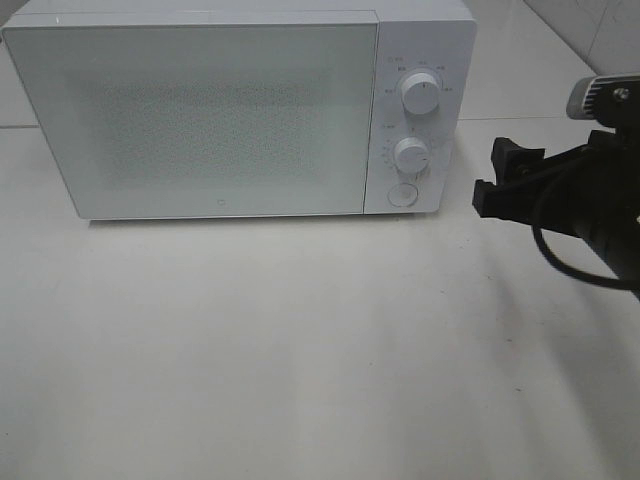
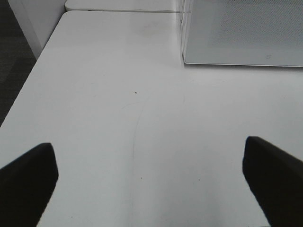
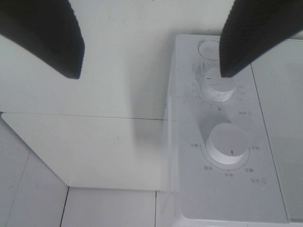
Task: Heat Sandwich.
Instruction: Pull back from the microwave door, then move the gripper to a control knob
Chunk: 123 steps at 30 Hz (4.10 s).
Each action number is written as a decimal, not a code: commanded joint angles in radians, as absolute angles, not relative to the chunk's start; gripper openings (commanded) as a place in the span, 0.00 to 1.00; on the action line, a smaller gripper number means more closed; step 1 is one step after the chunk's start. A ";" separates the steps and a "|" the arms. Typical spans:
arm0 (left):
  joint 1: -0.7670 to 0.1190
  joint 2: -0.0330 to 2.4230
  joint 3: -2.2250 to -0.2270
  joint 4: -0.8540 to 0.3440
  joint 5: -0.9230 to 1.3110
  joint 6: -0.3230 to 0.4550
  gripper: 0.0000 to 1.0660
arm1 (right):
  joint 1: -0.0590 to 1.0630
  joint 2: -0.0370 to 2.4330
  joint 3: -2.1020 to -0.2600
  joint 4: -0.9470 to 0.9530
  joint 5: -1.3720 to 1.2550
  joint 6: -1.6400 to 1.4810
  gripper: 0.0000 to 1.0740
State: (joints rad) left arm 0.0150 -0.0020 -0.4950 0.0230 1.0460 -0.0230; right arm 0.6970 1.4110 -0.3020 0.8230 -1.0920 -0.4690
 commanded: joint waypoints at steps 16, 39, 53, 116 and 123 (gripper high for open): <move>0.018 -0.026 -0.493 0.020 1.037 -0.021 0.94 | 0.810 1.661 -0.424 0.895 -1.165 -0.333 0.71; 0.018 -0.026 -0.493 0.020 1.037 -0.021 0.94 | 0.767 1.906 -0.632 0.849 -1.163 -0.308 0.82; 0.018 -0.026 -0.493 0.020 1.037 -0.021 0.94 | 0.695 2.007 -0.769 0.822 -1.156 -0.309 0.79; 0.018 -0.026 -0.493 0.021 1.037 -0.020 0.94 | 0.640 2.075 -0.824 0.743 -1.124 -0.286 0.71; 0.018 -0.026 -0.493 0.021 1.037 -0.020 0.94 | 0.640 2.075 -0.824 0.743 -1.122 -0.286 0.64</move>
